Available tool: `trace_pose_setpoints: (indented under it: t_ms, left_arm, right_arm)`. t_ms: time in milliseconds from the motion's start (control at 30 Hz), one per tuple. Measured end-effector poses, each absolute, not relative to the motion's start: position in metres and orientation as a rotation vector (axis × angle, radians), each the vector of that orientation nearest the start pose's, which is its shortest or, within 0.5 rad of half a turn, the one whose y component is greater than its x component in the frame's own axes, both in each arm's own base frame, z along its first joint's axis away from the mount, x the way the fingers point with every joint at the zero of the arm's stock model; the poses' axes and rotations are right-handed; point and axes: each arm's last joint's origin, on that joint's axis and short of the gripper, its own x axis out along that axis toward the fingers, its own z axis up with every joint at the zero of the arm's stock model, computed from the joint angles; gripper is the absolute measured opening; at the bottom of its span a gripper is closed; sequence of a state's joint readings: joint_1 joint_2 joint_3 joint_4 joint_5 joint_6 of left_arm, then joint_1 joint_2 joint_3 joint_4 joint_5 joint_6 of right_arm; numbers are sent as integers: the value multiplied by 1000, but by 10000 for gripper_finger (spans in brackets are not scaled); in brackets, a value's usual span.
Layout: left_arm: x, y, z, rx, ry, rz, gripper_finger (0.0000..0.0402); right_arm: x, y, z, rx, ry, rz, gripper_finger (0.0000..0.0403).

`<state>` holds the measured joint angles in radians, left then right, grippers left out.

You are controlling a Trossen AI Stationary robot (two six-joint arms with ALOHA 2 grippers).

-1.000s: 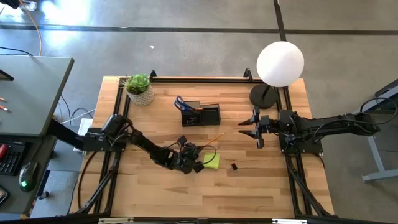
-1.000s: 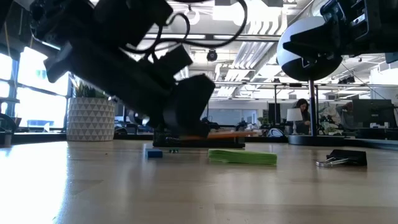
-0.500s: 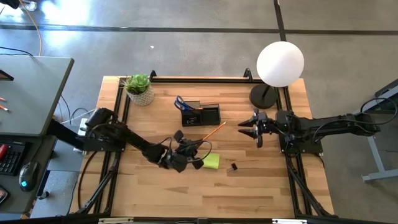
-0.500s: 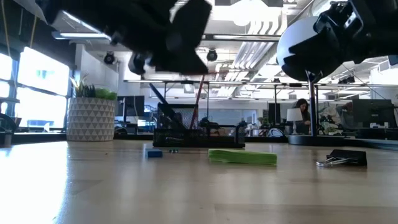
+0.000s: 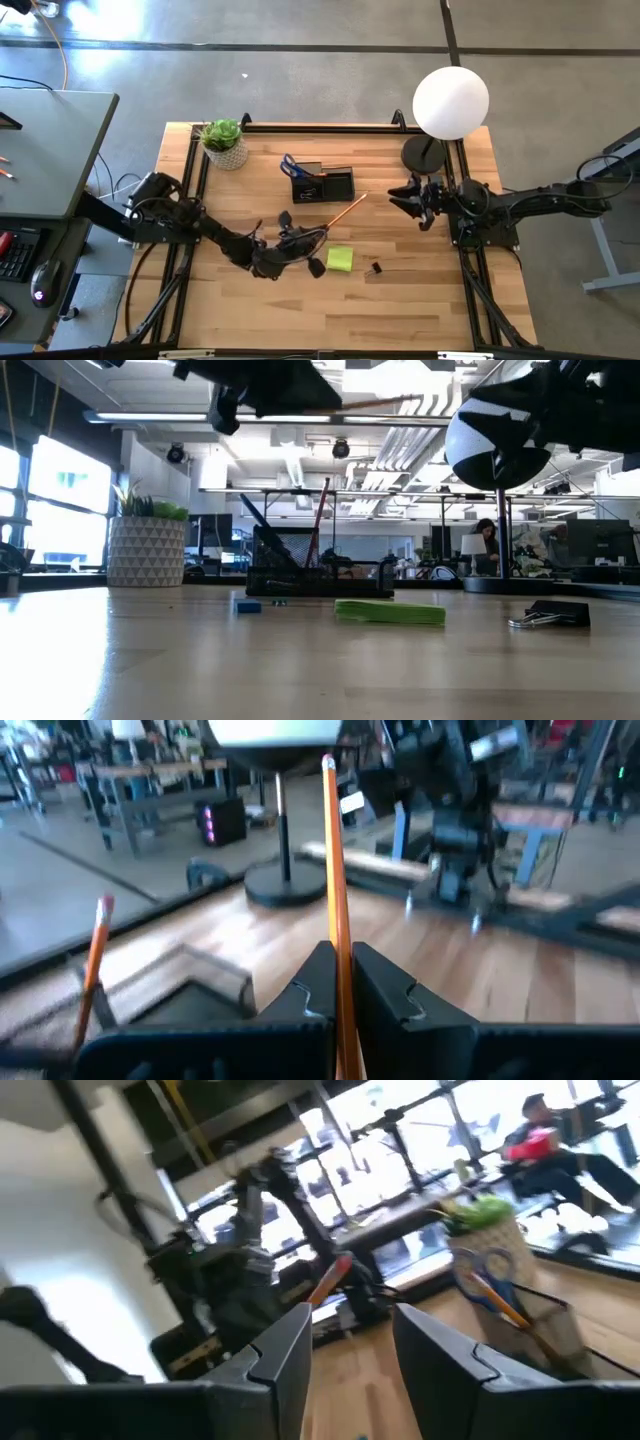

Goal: Pick and place office supplies into organizer
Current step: Put the orange pencil into the black desk organizer

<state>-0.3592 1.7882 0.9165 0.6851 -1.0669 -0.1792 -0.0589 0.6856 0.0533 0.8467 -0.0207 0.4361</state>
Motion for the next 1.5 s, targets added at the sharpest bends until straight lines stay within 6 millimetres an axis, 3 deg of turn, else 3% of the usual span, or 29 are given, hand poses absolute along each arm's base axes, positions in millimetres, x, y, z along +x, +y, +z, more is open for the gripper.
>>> trace_pose_setpoints:
  t_ms: [233, 700, 1133, 1267, 1433, 1500]
  left_arm:
    - [351, -98, 211, -18, 7, 679, 0]
    - [353, -95, 210, -30, 8, 624, 0]
    - [353, -95, 210, -26, 14, 623, 0]
    - [353, -95, 207, -15, 35, 624, 0]
    - [353, -95, 206, -8, 44, 627, 0]
    - [353, -95, 206, -14, 40, 632, 2]
  right_arm:
    - [158, -7, 211, 320, -180, 58, 138]
    - [195, -5, 236, 189, -137, 151, 138]
    - [215, -5, 243, 126, -118, 192, 135]
    - [215, -5, 243, 125, -118, 191, 103]
    - [214, -4, 243, 102, -123, 212, 19]
    - [215, -4, 243, 80, -124, 210, 16]
